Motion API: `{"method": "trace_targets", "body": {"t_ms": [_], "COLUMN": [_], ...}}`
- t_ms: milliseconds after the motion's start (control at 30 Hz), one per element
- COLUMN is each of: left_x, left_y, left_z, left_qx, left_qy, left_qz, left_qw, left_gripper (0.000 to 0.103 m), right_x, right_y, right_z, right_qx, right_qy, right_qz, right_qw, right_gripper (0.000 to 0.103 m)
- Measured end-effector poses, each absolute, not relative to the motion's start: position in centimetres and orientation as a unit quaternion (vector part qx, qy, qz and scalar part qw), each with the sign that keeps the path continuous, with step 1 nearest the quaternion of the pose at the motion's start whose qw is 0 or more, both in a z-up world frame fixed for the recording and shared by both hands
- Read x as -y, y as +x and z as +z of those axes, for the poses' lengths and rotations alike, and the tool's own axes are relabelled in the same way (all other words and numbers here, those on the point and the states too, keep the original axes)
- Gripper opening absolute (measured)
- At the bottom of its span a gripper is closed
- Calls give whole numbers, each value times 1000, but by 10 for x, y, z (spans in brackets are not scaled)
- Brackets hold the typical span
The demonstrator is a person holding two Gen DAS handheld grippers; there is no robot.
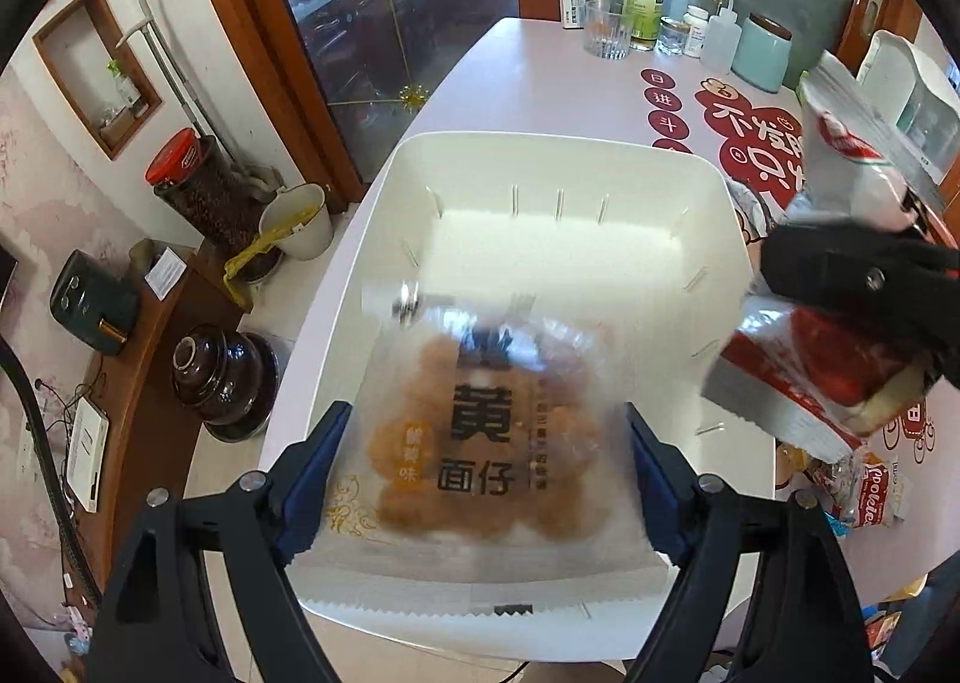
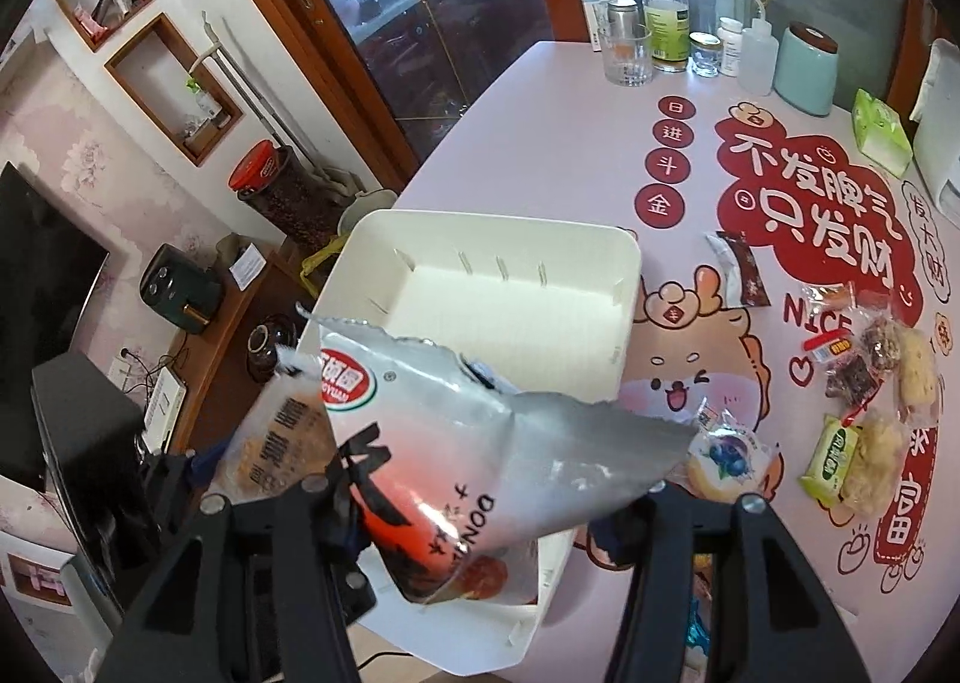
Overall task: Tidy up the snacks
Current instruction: 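Carry both bags over the white tray and release them inside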
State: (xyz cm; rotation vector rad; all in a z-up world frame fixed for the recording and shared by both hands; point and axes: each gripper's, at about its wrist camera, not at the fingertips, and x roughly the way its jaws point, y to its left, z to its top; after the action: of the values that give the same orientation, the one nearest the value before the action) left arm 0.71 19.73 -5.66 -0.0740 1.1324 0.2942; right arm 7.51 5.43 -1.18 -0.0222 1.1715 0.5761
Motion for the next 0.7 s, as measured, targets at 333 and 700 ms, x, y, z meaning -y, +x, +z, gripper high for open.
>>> {"method": "trace_targets", "body": {"t_ms": [333, 700], "left_x": [-191, -179], "left_y": [-1, -3], "left_z": [-47, -49], "left_qx": [-524, -534], "left_qy": [-35, -39], "left_qz": [136, 123], "left_qw": [840, 836], "left_gripper": [92, 92], "right_x": [-54, -44], "right_y": [77, 65], "right_z": [-16, -4], "right_qx": [-551, -534], "right_qy": [9, 0], "right_qz": [264, 273], "right_qw": [792, 800], "right_gripper": [66, 69]}}
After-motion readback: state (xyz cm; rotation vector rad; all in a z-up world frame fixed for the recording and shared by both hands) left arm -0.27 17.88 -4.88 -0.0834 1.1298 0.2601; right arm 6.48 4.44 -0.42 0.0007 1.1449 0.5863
